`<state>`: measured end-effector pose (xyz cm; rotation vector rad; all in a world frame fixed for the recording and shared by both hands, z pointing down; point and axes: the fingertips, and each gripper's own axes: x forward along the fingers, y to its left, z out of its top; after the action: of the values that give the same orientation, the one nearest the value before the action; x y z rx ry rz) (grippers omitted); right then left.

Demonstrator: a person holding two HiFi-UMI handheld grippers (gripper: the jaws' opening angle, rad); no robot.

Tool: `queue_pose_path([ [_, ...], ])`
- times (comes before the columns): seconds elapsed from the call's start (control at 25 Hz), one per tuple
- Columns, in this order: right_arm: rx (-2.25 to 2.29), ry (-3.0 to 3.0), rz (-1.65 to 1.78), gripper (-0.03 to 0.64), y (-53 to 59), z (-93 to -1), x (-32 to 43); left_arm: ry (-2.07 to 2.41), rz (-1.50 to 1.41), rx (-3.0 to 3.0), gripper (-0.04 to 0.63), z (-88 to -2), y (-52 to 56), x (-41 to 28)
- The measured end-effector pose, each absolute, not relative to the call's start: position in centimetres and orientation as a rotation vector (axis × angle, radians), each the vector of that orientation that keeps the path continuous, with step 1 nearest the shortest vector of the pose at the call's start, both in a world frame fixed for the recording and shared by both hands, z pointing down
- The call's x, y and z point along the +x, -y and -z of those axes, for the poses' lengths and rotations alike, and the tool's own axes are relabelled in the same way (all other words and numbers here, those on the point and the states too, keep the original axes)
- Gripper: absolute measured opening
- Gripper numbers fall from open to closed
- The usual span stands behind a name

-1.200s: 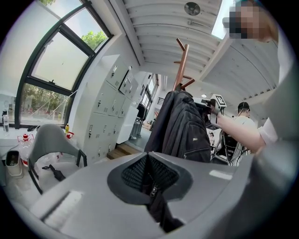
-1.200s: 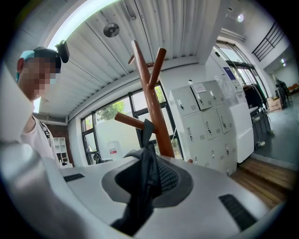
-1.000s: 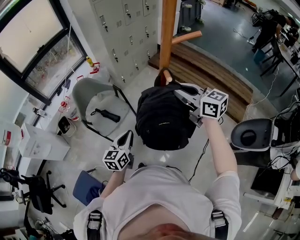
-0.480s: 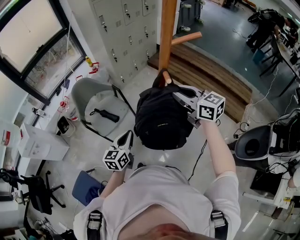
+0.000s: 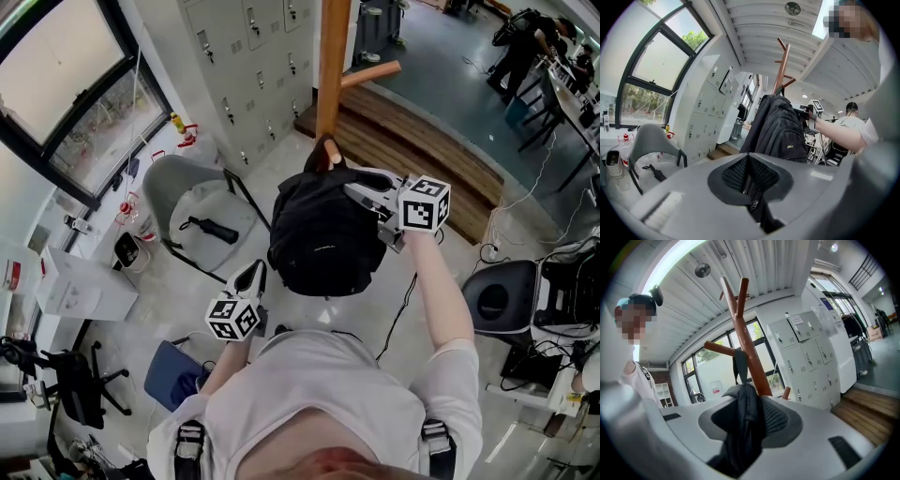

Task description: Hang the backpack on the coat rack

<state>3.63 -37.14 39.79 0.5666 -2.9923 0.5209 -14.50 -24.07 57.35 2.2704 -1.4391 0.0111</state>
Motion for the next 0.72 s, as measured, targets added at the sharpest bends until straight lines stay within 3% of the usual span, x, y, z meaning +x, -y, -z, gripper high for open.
queue_pose_path([
  [0.12,0.58,2.976,-0.569,0.234,37.2,-40.1,4.2,1.44,-0.014,2.267,0.011,-57.5,23.8,-14.6],
  [0.2,0.604,2.965,-0.561,0.264,37.1,-40.0,4.5,1.436,-0.018,2.269,0.011,-57.6,23.7,-14.4],
  [0.72,0.824,2.895,-0.195,0.264,34.0,-35.2,6.8,1.419,-0.018,2.314,0.011,-56.7,23.7,-13.3],
])
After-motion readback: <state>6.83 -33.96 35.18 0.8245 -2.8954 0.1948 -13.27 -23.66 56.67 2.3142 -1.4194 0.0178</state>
